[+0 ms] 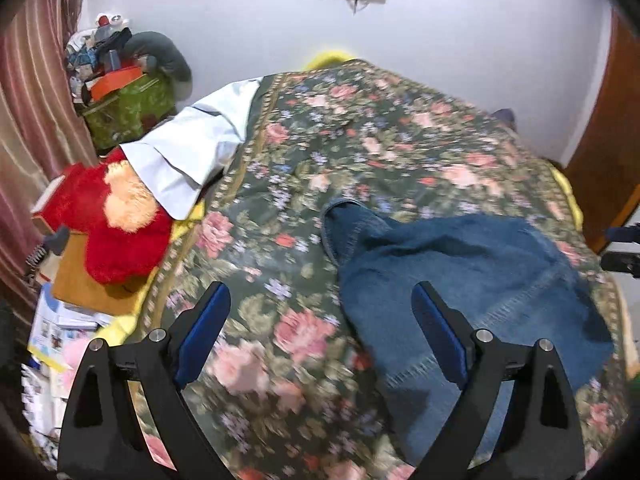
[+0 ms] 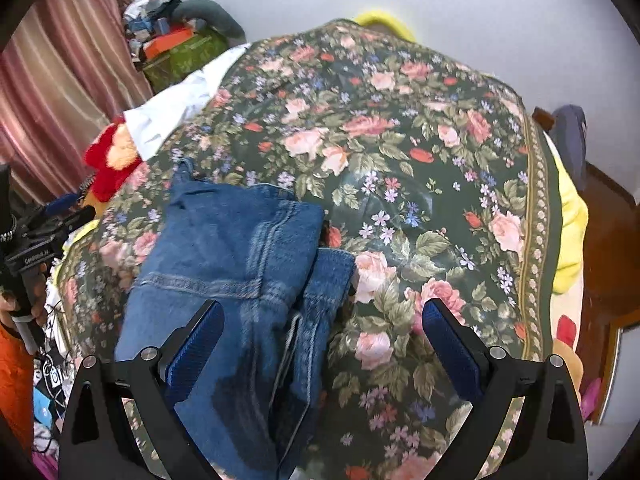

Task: Fold large clothes

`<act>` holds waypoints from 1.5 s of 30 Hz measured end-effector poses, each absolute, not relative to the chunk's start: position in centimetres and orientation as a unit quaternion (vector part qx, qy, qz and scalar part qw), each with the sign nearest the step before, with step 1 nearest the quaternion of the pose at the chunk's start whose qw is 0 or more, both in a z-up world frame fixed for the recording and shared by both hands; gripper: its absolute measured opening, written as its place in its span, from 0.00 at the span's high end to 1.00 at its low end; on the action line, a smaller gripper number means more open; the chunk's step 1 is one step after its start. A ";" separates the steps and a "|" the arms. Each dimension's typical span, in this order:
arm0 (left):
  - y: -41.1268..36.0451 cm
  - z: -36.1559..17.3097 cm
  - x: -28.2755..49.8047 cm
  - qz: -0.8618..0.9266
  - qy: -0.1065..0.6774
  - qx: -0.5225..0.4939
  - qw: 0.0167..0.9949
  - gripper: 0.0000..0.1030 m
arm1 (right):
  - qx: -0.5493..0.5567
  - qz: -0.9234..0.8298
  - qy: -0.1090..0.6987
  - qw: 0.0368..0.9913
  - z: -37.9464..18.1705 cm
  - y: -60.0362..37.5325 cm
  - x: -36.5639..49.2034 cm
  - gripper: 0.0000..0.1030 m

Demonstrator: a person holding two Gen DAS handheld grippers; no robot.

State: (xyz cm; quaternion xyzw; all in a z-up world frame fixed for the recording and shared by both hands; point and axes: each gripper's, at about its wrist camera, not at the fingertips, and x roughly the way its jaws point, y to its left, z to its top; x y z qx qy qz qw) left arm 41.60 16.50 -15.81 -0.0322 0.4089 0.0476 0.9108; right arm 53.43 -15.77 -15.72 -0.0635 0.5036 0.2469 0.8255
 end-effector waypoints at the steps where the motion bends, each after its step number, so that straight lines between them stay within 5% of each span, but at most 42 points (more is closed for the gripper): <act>1: 16.2 -16.0 41.0 0.040 0.409 -0.041 0.911 0.08 | -0.061 0.250 0.498 0.828 -15.3 -15.9 52.9 0.04; 7: 14.9 -19.8 40.2 -0.016 0.456 -0.114 0.882 0.08 | -0.010 0.289 0.509 0.810 -15.6 -16.1 51.5 0.01; 22: 14.6 -28.1 45.2 -0.104 0.515 -0.273 0.806 0.03 | 0.075 0.341 0.645 0.680 -27.0 -12.8 55.5 0.02; 29: 15.0 -29.7 46.6 -0.112 0.513 -0.325 0.786 0.05 | 0.121 0.356 0.656 0.655 -28.6 -11.6 56.7 0.18; 31: 14.7 -29.0 46.6 -0.113 0.514 -0.314 0.790 0.17 | 0.131 0.358 0.655 0.653 -28.6 -11.6 56.5 0.22; 37: 14.4 -26.1 45.4 -0.106 0.513 -0.264 0.810 0.34 | 0.125 0.355 0.644 0.666 -27.2 -11.3 54.5 0.45; 45: 14.3 -20.6 43.1 -0.108 0.491 -0.208 0.839 0.43 | 0.083 0.361 0.624 0.688 -22.8 -9.4 51.5 0.56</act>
